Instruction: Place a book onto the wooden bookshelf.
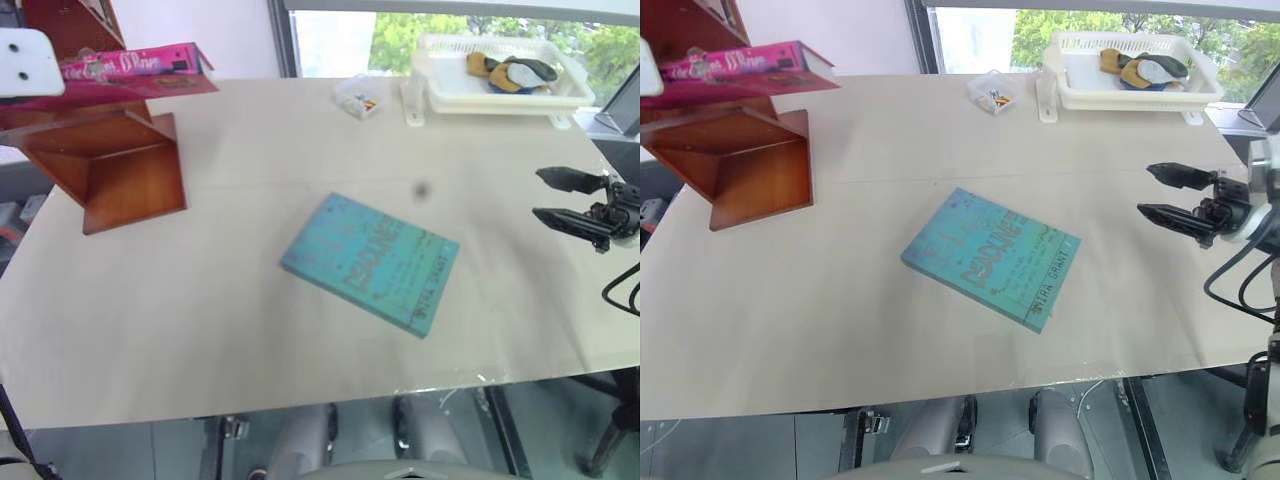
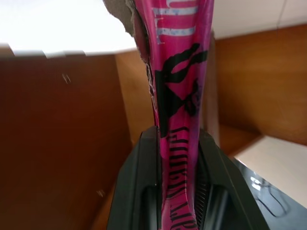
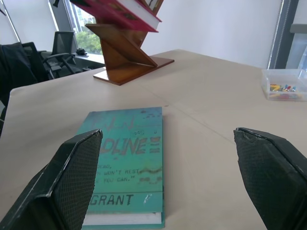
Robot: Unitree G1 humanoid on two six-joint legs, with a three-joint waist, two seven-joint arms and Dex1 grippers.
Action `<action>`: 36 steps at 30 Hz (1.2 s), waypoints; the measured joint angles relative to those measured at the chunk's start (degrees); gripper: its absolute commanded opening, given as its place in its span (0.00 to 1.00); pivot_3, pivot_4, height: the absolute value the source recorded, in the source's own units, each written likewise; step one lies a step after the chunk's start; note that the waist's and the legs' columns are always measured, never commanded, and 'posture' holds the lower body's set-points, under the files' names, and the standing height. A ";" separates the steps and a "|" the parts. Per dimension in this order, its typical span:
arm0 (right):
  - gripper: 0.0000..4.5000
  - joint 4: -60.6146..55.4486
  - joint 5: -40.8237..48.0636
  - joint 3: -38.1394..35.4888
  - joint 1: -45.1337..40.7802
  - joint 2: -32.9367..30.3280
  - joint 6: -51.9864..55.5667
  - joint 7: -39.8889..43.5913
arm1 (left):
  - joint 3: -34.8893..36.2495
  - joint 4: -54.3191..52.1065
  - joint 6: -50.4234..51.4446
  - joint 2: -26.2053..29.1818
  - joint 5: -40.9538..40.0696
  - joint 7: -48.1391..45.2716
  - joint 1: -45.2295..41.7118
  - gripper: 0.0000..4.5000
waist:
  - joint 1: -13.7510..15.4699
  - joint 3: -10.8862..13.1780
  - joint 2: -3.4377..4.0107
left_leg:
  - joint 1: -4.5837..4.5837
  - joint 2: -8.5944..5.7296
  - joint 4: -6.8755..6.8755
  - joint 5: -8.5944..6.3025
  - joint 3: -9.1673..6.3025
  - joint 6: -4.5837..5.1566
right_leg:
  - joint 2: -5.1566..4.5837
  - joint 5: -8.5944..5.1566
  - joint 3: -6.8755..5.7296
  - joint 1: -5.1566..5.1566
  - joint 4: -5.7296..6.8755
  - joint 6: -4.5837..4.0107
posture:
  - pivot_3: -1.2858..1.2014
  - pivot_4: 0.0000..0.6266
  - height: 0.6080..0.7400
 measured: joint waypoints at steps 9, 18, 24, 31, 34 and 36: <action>1.00 0.74 4.21 0.18 -0.66 -0.27 1.74 0.06 | 1.96 3.88 -2.41 2.71 -1.12 2.53 4.32 0.07 | -0.02 0.00 0.00 | 0.04 0.02 0.06 0.00 0.02 0.01 | 0.00 0.00 0.01 0.01 0.07 0.00 | 0.52 0.24 1.00; 1.00 -2.66 11.85 0.30 -0.16 -3.58 7.03 0.04 | 2.04 7.09 -4.01 3.43 -1.21 4.54 4.86 0.07 | -0.12 -0.01 -0.01 | 0.07 0.02 0.08 -0.13 0.09 0.22 | 0.00 0.01 0.06 0.01 0.10 -0.01 | 0.52 0.24 1.00; 1.00 -6.52 17.75 0.97 2.27 -5.76 12.64 0.03 | 2.02 7.88 -3.75 3.43 -1.15 4.47 4.92 0.64 | -0.12 -0.01 -0.01 | 0.11 0.05 0.08 -0.14 0.17 0.24 | 0.00 0.01 0.13 0.01 0.16 0.00 | 0.52 0.24 1.00; 1.00 -9.09 24.29 0.85 2.42 -7.32 18.77 0.04 | 1.92 8.63 -3.55 3.43 -0.59 4.48 5.05 0.99 | -0.02 -0.03 -0.04 | 0.13 0.06 0.24 -0.16 0.19 0.28 | -0.01 0.01 0.15 0.01 0.32 0.00 | 0.52 0.24 1.00; 1.00 -9.09 25.48 0.72 2.39 -7.33 20.30 0.04 | 1.92 8.61 -2.54 3.46 -0.62 4.11 6.31 0.99 | 0.02 -0.03 -0.04 | 0.13 0.07 0.38 -0.18 0.19 0.30 | -0.01 0.01 0.16 0.01 0.51 0.00 | 0.52 0.24 1.00; 1.00 -9.08 25.55 0.72 2.39 -7.33 20.41 0.05 | 1.92 8.44 -2.11 3.57 -0.66 4.08 7.11 0.99 | -0.01 -0.03 -0.04 | 0.14 0.07 0.43 -0.18 0.21 0.31 | -0.01 0.00 0.17 0.01 0.59 0.00 | 0.52 0.24 1.00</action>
